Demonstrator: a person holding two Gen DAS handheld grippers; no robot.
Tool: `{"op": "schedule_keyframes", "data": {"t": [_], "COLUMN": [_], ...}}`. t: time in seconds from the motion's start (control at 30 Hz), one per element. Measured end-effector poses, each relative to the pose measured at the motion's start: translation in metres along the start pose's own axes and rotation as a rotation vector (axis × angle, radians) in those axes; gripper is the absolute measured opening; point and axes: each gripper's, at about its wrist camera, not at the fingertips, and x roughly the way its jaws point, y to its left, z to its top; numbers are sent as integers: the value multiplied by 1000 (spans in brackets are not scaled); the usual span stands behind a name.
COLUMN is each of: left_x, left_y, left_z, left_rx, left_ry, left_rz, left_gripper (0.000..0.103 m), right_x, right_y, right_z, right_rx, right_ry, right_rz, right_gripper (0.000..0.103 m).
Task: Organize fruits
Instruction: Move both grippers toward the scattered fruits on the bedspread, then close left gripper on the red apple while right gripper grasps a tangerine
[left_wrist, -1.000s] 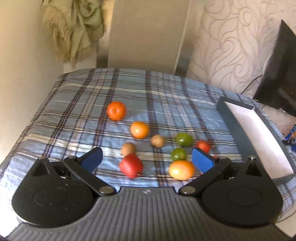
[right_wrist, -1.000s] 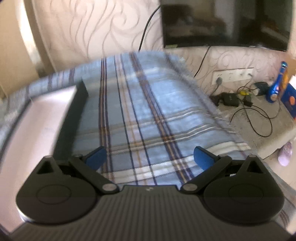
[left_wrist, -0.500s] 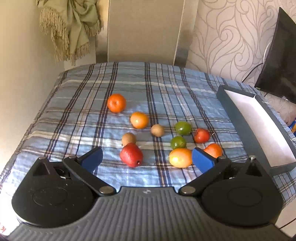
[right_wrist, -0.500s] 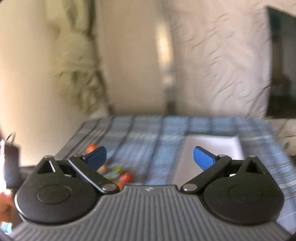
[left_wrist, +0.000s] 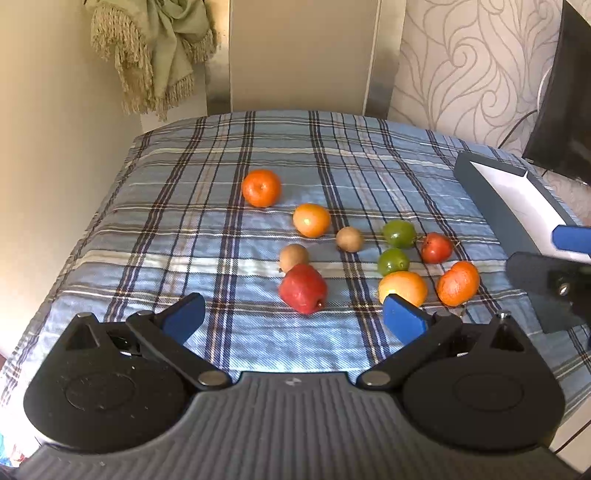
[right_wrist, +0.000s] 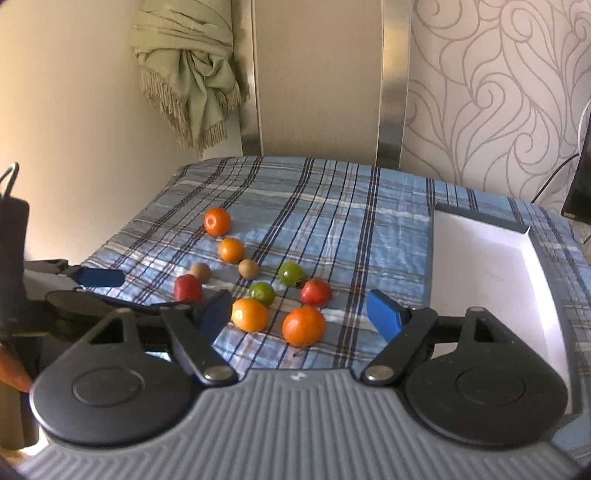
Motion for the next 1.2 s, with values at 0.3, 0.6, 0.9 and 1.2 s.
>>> {"op": "schedule_keyframes", "data": {"t": [0.3,0.6,0.9,1.2], "left_x": [6,18,34,38], "left_y": [1,-4,4,-4], "left_z": [5,6,5,3], "left_rx": [8,51,18,49], "left_ry": [-19,8,68,70], "left_rz": [-35,-76,-81,-82], "left_gripper": [92,78,66,56], "right_x": [15,37,56,68], "right_y": [-1,-5,-8,-8], "right_z": [-7,-8,-9,-11], "right_rx": [13,21,36,32], "right_ry": [32,100,160,193], "right_rz": [-14,-34,-18,-1], "right_gripper": [67,57,57,57]}}
